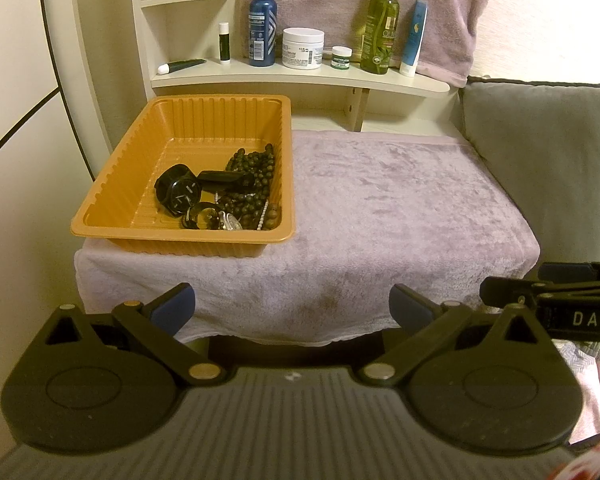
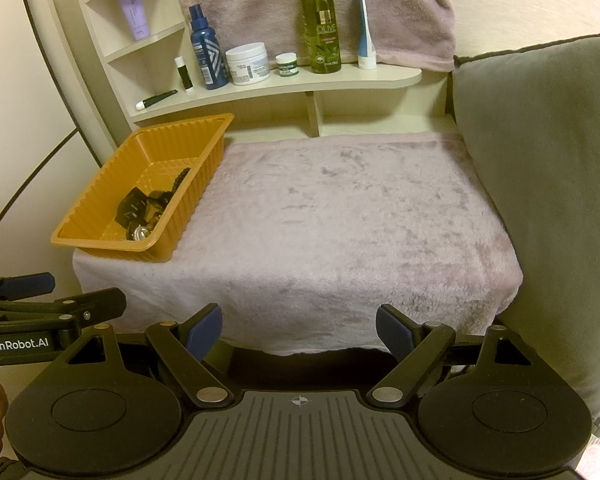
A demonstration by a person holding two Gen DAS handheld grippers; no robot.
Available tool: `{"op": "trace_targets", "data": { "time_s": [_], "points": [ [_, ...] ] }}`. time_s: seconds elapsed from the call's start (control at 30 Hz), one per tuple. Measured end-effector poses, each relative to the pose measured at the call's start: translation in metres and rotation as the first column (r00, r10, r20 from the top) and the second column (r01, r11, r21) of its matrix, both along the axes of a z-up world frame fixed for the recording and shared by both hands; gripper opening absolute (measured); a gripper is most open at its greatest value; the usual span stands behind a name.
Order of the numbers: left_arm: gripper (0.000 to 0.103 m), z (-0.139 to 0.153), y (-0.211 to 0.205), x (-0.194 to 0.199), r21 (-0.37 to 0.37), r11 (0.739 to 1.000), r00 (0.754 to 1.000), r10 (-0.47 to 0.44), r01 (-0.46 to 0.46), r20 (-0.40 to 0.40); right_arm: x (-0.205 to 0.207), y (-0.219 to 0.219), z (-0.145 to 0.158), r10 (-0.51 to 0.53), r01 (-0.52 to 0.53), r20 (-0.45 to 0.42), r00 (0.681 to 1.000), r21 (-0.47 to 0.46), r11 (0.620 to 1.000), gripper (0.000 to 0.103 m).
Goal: Organize jewelry
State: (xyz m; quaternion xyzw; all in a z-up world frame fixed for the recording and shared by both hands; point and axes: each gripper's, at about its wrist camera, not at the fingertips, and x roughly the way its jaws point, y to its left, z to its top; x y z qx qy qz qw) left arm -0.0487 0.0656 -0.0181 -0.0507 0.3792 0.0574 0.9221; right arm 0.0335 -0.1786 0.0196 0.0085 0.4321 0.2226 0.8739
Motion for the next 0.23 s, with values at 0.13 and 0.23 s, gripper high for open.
{"op": "trace_targets", "data": {
  "time_s": [0.13, 0.23],
  "points": [
    [0.103, 0.0006, 0.0001, -0.0017, -0.002, 1.000, 1.000, 0.008, -0.008, 0.010, 0.0002, 0.0003, 0.0001, -0.001, 0.001, 0.000, 1.000, 0.000, 1.000, 0.084],
    [0.103, 0.0015, -0.0002, -0.0020, -0.003, 1.000, 1.000, 0.014, -0.013, 0.018, -0.0004, 0.0004, 0.0000, -0.001, 0.001, 0.000, 1.000, 0.000, 1.000, 0.084]
  ]
}}
